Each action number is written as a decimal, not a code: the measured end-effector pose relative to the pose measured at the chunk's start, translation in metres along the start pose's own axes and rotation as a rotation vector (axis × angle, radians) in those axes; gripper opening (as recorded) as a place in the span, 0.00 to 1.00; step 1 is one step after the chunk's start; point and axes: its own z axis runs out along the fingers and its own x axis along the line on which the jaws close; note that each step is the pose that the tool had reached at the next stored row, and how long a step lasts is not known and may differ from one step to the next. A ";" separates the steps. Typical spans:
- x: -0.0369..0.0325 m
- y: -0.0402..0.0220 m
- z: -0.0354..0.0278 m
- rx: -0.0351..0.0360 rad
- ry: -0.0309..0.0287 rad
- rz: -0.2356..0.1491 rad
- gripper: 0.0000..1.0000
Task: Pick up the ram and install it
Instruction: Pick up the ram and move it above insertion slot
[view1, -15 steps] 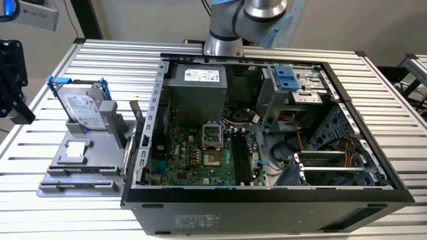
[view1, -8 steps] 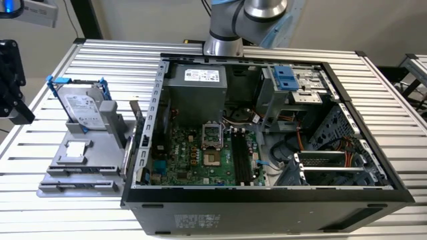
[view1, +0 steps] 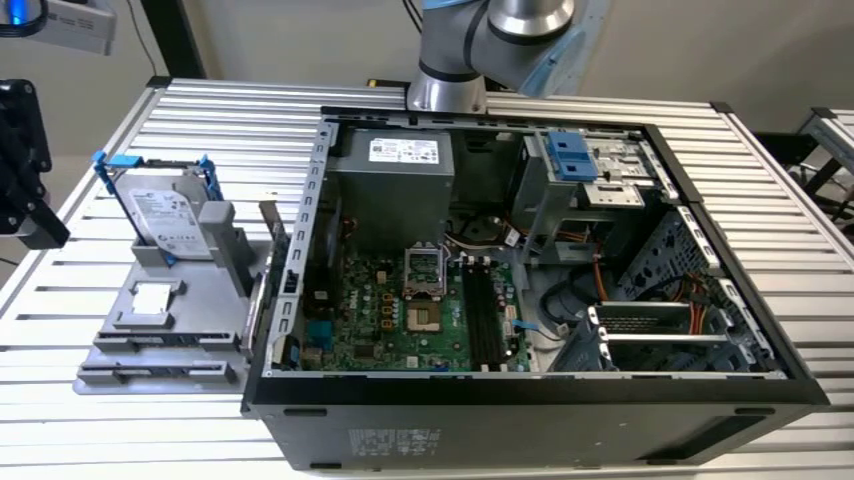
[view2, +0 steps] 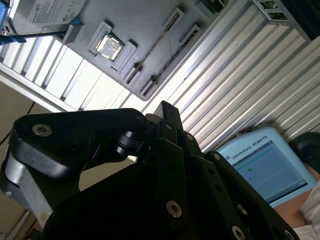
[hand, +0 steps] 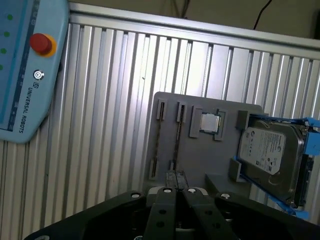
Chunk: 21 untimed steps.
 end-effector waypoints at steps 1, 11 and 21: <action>0.0000 0.0000 0.0000 0.0000 0.0000 0.000 1.00; 0.0000 0.0001 0.0000 0.0000 0.0000 0.000 1.00; 0.0001 0.0002 0.0026 0.0003 -0.0001 0.009 1.00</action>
